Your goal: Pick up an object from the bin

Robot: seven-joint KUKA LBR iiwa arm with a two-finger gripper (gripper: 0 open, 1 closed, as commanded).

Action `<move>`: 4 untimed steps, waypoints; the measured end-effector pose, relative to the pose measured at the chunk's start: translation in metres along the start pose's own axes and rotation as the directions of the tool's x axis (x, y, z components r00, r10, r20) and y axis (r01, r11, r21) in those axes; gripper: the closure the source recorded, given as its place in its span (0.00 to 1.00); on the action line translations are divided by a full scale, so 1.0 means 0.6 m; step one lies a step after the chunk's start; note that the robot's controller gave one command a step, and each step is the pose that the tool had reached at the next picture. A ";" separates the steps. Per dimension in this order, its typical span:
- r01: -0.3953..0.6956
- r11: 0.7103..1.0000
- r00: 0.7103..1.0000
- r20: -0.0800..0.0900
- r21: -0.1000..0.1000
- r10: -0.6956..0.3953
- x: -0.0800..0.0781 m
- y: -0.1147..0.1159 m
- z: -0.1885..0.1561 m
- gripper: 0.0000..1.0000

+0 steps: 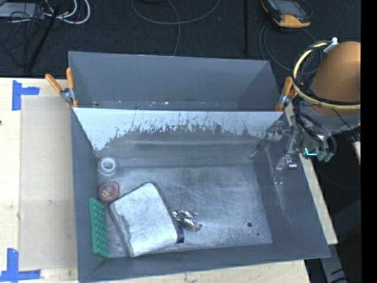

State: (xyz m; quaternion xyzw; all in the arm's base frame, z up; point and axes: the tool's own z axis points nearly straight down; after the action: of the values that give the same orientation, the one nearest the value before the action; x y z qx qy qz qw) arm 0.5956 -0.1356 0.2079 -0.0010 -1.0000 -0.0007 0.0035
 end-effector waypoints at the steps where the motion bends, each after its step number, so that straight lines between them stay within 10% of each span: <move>1: 0.162 0.987 0.987 -0.002 -0.002 -0.162 0.080 0.094 0.178 0.00; 3: -0.009 1.000 1.000 0.008 0.002 0.009 0.143 0.287 0.229 0.00; 4: 0.062 0.998 0.998 0.011 0.004 -0.062 0.144 0.322 0.229 0.00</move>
Offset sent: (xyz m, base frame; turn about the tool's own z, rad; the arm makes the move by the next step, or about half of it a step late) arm -0.0458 0.0544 -0.1021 -0.1629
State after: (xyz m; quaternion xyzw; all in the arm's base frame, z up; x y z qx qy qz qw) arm 0.5086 0.0580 0.0715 0.0298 -0.9996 0.0009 -0.0019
